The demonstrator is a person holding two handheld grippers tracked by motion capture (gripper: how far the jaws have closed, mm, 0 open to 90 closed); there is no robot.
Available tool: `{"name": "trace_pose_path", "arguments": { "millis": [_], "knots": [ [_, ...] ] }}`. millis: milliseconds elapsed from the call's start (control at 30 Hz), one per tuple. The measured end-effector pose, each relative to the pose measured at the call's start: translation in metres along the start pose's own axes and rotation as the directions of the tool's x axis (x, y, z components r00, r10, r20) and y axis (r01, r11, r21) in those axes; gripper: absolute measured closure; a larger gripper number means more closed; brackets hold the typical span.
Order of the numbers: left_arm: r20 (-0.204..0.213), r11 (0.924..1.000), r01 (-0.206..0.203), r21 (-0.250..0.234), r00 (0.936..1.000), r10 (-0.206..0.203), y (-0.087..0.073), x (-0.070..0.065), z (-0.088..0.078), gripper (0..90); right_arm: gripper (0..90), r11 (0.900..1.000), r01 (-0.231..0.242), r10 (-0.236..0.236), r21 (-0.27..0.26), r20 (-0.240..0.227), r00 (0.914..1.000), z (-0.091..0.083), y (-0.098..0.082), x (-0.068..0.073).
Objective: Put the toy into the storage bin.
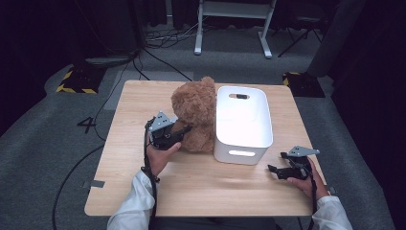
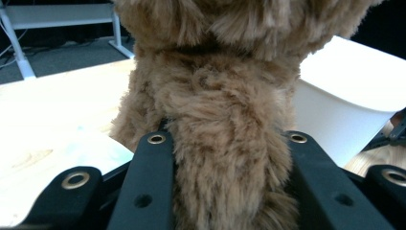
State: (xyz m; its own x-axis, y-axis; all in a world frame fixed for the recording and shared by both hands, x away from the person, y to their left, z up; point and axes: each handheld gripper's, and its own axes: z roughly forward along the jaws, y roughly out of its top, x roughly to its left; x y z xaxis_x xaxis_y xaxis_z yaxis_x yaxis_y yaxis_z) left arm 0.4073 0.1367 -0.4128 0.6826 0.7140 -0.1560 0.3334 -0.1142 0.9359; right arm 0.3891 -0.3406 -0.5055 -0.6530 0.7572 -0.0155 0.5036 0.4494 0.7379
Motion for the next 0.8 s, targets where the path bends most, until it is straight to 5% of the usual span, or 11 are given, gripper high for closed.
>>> {"name": "trace_pose_path", "arguments": {
  "millis": [800],
  "knots": [
    [-0.009,0.995,-0.042,-0.091,0.9991,0.041,0.053,0.0,-0.024,69.9,15.8,1.0,-0.002,0.002,-0.001,0.0,1.0,0.0,0.0,0.0]
  ]
}}
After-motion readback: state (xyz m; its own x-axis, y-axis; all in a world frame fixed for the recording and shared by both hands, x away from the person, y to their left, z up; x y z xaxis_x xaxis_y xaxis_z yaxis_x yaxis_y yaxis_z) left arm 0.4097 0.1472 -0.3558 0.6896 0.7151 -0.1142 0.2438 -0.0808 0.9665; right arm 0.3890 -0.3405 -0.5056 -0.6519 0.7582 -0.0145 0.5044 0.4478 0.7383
